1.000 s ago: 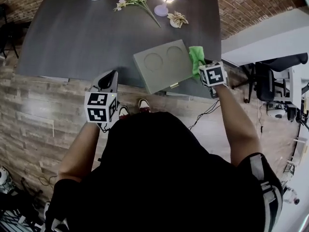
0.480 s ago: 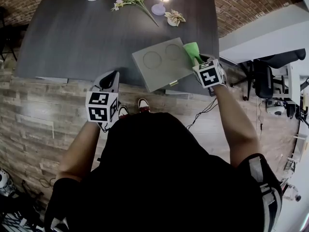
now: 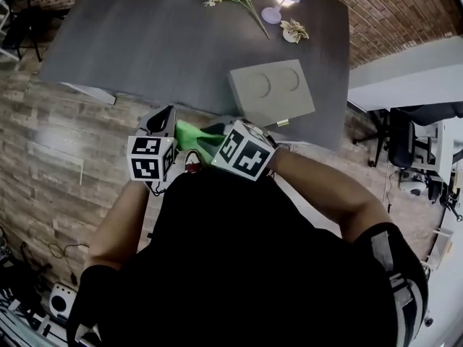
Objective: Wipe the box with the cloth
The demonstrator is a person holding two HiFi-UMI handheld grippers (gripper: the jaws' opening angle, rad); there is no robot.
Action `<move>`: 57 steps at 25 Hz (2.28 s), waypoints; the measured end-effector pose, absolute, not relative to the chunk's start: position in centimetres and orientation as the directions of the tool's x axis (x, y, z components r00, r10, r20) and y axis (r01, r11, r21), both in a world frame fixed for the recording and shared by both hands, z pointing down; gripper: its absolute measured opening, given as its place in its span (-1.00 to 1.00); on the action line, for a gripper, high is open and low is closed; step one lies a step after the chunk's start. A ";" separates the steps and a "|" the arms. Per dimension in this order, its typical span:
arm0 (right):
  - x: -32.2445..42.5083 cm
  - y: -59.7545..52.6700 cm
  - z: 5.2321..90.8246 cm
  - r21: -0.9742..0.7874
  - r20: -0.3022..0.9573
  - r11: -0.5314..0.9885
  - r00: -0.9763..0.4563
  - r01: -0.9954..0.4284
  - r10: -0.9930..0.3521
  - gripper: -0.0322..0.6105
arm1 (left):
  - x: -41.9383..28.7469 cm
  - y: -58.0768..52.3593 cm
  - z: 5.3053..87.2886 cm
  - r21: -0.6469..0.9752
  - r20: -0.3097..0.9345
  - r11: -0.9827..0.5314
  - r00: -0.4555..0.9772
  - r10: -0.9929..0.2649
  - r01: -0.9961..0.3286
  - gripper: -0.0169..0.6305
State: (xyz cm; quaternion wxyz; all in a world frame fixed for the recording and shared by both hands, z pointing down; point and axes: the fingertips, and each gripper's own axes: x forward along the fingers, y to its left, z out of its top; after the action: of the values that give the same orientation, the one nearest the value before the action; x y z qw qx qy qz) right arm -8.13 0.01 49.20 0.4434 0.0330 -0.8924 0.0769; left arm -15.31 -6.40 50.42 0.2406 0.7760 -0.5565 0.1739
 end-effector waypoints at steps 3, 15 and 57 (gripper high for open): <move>-10.0 -0.1 48.4 -0.134 0.756 0.984 -0.654 -0.114 0.027 -0.71 | -18.2 -5.6 51.4 0.188 0.558 -0.215 0.284 -0.780 -0.958 -0.92; 36.1 -17.8 48.6 0.571 0.800 0.448 0.345 -0.688 -0.491 -0.72 | -19.1 -5.8 51.7 0.213 0.569 -0.283 0.354 -0.742 -0.935 -0.92; 27.3 -5.7 32.1 -0.042 0.263 0.483 -0.476 -0.875 -0.839 -0.73 | 7.1 -5.9 34.9 0.082 0.285 -0.526 0.525 -0.802 -0.847 -0.92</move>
State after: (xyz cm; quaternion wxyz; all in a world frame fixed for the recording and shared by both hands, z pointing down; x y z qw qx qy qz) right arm 27.28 -5.67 32.14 0.1037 0.5012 -0.8549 0.0853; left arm 7.12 -5.88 34.90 0.1057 0.8669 -0.4754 0.1065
